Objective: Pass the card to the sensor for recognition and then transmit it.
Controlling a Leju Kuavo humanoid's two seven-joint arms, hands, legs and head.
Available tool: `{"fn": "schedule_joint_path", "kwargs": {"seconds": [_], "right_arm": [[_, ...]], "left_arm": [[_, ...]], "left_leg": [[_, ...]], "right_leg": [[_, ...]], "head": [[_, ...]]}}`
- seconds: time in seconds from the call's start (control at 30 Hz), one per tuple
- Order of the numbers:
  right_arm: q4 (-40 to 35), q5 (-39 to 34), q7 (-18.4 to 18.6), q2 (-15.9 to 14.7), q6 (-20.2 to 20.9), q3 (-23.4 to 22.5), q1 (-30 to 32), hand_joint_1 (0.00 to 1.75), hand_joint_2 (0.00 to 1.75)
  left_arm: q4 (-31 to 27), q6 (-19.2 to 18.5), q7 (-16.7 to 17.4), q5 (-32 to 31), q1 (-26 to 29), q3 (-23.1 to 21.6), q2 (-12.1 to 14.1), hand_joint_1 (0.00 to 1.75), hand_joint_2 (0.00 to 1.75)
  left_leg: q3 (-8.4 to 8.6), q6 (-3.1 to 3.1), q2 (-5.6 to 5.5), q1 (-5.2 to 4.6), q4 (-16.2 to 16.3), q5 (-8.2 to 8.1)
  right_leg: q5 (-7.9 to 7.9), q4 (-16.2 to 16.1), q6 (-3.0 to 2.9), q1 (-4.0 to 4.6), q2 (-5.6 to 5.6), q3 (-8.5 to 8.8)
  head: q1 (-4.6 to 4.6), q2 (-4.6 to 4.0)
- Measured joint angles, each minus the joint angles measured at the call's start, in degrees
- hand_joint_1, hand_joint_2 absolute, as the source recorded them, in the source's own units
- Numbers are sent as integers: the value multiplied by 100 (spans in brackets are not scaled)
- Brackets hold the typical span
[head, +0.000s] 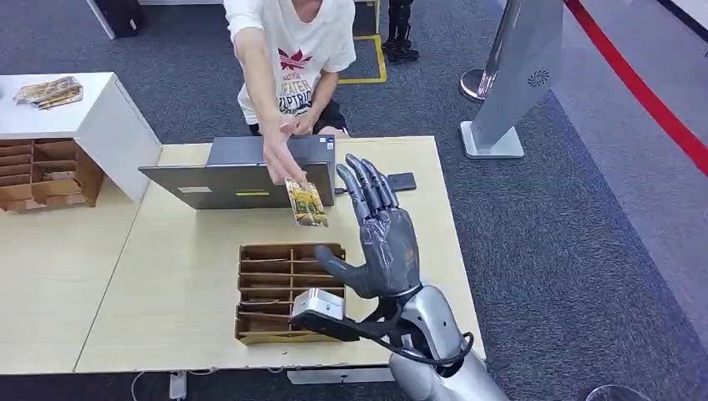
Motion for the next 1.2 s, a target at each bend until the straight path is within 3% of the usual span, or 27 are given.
{"fn": "schedule_joint_path", "kwargs": {"seconds": [0.53, 0.57, 0.6, 0.63, 0.67, 1.2], "right_arm": [[695, 253, 271, 240, 83, 0, -358, 0, 175], [725, 255, 271, 247, 92, 0, -370, 9, 175], [765, 264, 273, 253, 103, 0, -393, 52, 175], [806, 271, 288, 264, 131, -4, -414, 155, 175], [845, 273, 295, 279, 155, -9, -434, 175, 175], [1221, 266, 323, 400, 289, -101, -534, 175, 175]], "left_arm": [[0, 44, -2, 127, 2, 138, -55, 0, 0], [0, 44, -4, 133, 1, 140, -55, 0, 0], [0, 44, -7, 135, 1, 146, -55, 0, 0], [0, 44, -9, 133, 1, 149, -57, 0, 0], [0, 44, -11, 131, 1, 149, -57, 0, 0], [0, 111, -2, 147, -1, 157, -59, 0, 0]], "left_leg": [[-1, 0, -1, 0, 0, 0], [-1, 0, -1, 0, 0, 0], [-1, 0, 0, 0, 0, 0], [-1, 0, -1, 0, 0, 0], [-1, 0, -1, 0, 0, 0], [0, 0, 0, 0, 0, 0]], "right_leg": [[-1, 0, 0, 0, 0, -1], [-1, 0, 0, 0, 0, -1], [-1, 0, 0, 0, 0, -1], [-1, 0, 0, 0, 0, -1], [-1, 0, 0, 0, 0, -1], [-1, 0, 0, 0, 0, -2]], "head": [[0, 0], [0, 0], [-2, 0], [0, 0], [0, 0], [0, 0]]}}
